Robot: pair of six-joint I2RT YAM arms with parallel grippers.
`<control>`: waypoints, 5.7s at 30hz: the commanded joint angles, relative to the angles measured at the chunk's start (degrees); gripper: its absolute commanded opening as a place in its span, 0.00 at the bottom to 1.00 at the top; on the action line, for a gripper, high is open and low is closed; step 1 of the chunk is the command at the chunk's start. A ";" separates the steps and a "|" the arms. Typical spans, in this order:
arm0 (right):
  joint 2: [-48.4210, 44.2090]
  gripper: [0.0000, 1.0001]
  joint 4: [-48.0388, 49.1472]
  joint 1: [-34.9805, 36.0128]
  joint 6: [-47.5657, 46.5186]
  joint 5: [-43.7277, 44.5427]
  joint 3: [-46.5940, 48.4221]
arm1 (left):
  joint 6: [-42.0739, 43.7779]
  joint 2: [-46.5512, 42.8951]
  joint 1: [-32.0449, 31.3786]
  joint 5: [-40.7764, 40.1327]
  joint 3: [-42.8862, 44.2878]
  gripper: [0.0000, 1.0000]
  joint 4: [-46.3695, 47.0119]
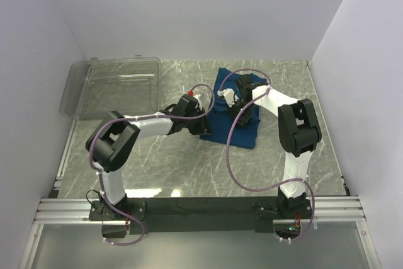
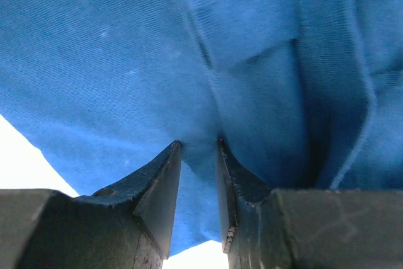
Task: Fold and stack the t-shirts
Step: Fold the tshirt
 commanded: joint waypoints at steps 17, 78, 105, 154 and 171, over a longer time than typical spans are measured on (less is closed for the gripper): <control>6.73 0.36 3.36 -5.47 5.00 11.33 16.79 | -1.12 10.02 0.00 -0.47 4.40 0.11 1.91; -4.25 0.43 -0.68 -11.63 -4.93 -2.73 4.50 | 1.17 -10.28 0.36 -6.09 -3.86 0.27 -2.32; -2.30 0.02 0.02 -11.01 -2.82 -3.08 3.53 | -0.50 -13.01 0.27 -6.09 -7.90 0.28 0.06; -5.65 0.49 2.04 -14.27 7.64 -6.78 5.21 | -0.33 -14.68 0.36 -7.32 -8.96 0.28 0.06; -5.57 0.51 12.42 -10.48 18.63 11.51 -0.78 | -0.68 -15.12 0.36 -7.15 -10.45 0.28 1.03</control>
